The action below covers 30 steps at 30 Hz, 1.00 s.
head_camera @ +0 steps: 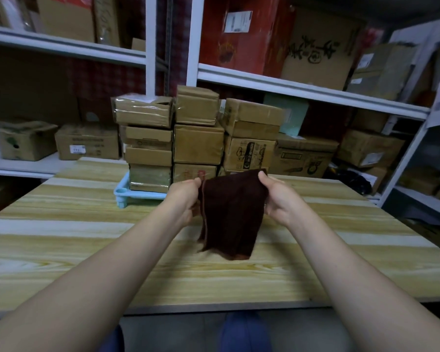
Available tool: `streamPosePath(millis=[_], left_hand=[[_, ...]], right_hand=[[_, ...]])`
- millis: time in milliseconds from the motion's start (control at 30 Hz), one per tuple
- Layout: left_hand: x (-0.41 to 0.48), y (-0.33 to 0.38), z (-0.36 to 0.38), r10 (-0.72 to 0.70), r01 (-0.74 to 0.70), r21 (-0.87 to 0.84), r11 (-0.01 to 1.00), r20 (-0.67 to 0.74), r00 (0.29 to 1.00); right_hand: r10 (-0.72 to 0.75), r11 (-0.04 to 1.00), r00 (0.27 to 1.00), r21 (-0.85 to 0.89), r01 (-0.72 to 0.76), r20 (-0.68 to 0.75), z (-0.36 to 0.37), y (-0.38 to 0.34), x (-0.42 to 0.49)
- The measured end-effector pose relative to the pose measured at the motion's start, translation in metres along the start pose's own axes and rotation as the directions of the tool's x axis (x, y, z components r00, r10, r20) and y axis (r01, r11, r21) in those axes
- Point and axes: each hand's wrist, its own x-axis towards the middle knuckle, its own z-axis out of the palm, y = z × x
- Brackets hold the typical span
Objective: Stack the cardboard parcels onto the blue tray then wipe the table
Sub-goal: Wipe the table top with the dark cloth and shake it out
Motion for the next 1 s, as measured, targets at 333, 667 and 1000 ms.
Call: streamPosePath(millis=[333, 667, 1000], left_hand=[[-0.010, 0.002, -0.002, -0.093, 0.089, -0.171, 0.981, -0.018, 0.995], [0.001, -0.003, -0.007, 0.157, -0.155, 0.024, 0.988, -0.088, 0.984], [0.004, -0.006, 0.004, 0.102, -0.104, 0.112, 0.988, 0.031, 0.994]], right_hand=[[-0.130, 0.990, 0.981, 0.065, 0.122, 0.143, -0.003, 0.001, -0.009], [-0.102, 0.993, 0.994, 0.073, 0.098, 0.050, -0.010, -0.004, -0.006], [-0.121, 0.991, 0.988, -0.053, 0.127, 0.090, -0.008, -0.009, -0.005]])
